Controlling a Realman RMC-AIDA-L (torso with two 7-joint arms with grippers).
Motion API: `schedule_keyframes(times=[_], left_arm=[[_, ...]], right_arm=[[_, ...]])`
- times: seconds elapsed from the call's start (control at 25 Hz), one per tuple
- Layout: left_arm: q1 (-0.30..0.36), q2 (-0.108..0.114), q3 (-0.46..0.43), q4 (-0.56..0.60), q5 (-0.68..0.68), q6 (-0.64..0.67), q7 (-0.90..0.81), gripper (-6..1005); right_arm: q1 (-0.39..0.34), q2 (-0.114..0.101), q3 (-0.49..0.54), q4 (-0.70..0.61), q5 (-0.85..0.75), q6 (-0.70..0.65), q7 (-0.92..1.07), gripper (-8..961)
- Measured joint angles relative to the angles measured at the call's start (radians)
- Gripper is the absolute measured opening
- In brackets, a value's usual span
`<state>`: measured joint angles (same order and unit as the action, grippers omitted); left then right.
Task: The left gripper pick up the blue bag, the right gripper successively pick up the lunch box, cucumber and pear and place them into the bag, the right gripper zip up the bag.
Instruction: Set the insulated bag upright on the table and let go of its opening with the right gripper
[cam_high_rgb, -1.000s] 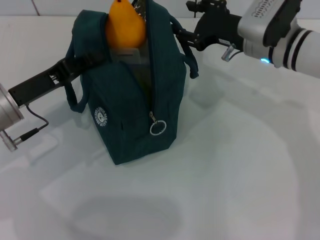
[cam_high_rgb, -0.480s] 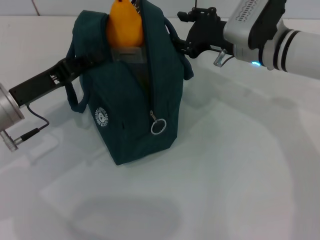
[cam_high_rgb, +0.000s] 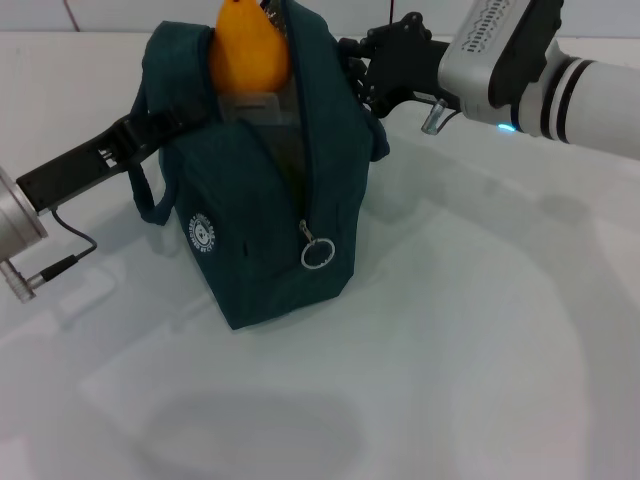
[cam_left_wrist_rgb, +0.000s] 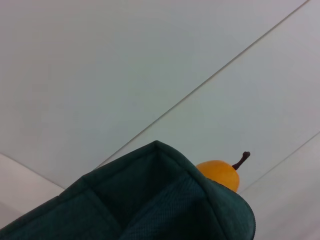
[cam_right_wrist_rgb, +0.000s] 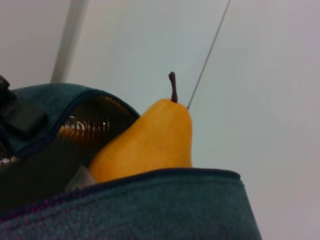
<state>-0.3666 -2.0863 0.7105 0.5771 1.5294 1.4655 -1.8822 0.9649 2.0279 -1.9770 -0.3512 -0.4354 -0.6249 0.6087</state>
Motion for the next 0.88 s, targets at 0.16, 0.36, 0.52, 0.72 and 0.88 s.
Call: schedule_keyframes(times=[0.16,0.36,0.52,0.72,0.88], left_arm=[[0.0,0.0,0.0,0.0,0.0,-0.001,0.001,69],[0.0,0.002,0.0,0.0,0.0,-0.002,0.004,69],[0.001,0.002,0.0,0.0,0.0,-0.002,0.004,69],[0.008,0.002,0.0,0.0,0.0,0.0,0.004,69],[0.01,0.002,0.0,0.0,0.0,0.003,0.003,69]], right_arm=[[-0.008,0.0,-0.006,-0.01,0.004,0.0,-0.001,136],[-0.027,0.0,-0.007,-0.029,0.005,-0.001,-0.011,31],[-0.081,0.0,-0.004,-0.09,0.005,0.002,-0.065,2],[-0.124,0.0,0.001,-0.134,0.005,0.011,-0.093,3],[-0.178,0.0,0.013,-0.192,0.008,0.024,-0.136,4]])
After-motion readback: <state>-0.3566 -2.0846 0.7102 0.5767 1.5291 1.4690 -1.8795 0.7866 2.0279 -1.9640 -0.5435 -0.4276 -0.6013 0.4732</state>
